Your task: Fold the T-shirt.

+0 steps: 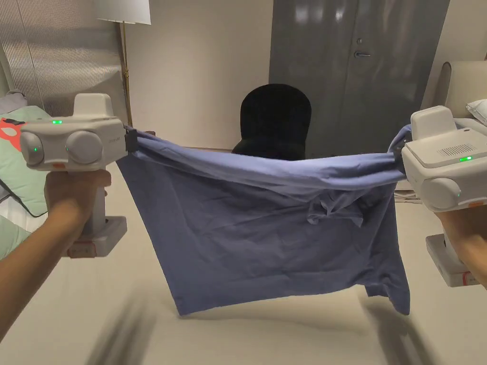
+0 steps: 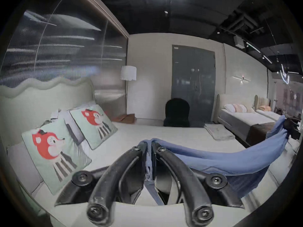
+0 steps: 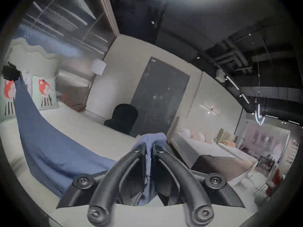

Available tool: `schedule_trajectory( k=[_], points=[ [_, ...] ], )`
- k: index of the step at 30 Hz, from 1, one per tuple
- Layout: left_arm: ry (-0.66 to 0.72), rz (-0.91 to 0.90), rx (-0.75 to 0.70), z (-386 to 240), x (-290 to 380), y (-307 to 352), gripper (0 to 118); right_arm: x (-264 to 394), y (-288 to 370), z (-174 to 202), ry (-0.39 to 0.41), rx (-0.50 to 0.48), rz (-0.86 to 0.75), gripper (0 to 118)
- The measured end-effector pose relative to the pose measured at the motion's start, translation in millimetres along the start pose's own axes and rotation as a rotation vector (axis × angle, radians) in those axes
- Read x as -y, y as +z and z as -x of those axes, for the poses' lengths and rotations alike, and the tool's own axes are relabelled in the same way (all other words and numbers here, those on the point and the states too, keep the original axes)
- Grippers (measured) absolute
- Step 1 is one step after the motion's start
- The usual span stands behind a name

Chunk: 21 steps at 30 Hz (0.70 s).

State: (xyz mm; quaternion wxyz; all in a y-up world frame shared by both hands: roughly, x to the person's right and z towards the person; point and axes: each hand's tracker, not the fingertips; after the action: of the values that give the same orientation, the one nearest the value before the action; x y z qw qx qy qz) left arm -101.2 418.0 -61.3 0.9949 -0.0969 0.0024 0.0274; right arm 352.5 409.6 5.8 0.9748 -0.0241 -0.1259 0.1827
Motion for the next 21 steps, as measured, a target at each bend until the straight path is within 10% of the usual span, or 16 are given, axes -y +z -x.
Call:
schedule_trajectory(
  k=[9,21],
  points=[
    [-0.112,-0.061,-0.121,-11,-28,-71,2,-12,-67,16,-0.128,-0.012,0.001,6],
    [-0.219,0.154,-0.158,21,104,-106,2,102,-88,82,-0.148,-0.105,0.189,6]
  ],
)
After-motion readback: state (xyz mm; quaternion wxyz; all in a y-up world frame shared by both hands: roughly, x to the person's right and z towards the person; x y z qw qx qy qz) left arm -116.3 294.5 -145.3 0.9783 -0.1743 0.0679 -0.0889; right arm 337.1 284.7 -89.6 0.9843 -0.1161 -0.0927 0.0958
